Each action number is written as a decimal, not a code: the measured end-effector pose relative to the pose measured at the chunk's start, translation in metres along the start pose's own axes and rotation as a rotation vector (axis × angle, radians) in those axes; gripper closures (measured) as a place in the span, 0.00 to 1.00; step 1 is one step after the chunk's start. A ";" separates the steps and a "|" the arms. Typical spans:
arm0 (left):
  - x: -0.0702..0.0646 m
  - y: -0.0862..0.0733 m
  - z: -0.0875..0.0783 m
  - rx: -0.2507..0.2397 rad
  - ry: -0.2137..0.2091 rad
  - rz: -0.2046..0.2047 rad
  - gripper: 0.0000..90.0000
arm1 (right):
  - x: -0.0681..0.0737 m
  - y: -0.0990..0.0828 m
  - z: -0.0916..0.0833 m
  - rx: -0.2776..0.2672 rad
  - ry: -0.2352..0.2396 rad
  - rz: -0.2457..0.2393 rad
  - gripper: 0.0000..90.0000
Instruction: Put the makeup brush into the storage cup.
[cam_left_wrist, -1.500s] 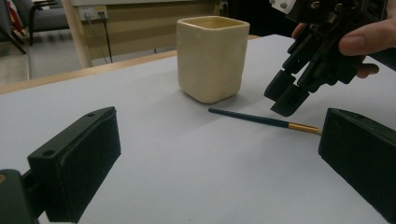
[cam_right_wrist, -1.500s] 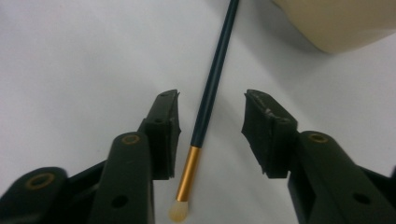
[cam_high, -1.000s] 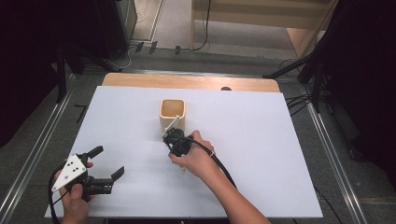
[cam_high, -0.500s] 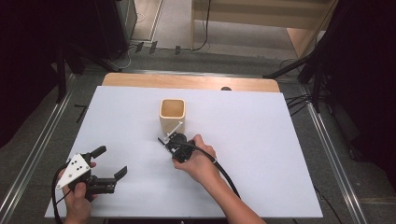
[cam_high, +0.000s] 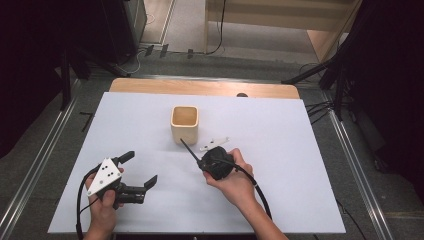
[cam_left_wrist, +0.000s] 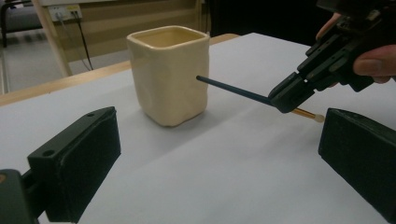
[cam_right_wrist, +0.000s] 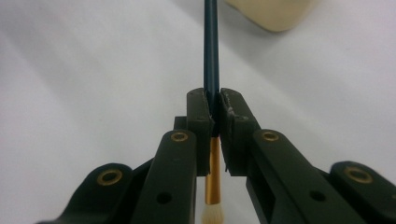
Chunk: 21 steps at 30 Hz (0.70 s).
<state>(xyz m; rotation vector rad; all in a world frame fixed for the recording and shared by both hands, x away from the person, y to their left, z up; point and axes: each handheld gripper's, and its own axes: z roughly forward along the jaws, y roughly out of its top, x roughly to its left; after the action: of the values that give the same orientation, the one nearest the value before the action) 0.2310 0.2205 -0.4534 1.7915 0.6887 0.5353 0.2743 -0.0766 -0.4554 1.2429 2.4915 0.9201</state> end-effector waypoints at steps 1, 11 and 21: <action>-0.001 0.002 0.003 -0.002 -0.002 -0.001 0.00 | 0.000 0.000 0.000 0.000 0.000 0.000 0.94; -0.006 0.025 0.035 -0.031 -0.079 -0.028 0.00 | -0.007 -0.020 -0.033 -0.162 -0.022 -0.051 0.94; 0.003 0.029 0.047 -0.042 -0.184 -0.109 0.00 | 0.002 -0.030 -0.035 -0.272 -0.047 -0.154 0.94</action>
<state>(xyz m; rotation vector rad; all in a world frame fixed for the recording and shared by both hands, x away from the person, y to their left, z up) 0.2697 0.1834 -0.4406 1.7285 0.6384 0.3054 0.2385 -0.1042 -0.4464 0.9617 2.2928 1.1292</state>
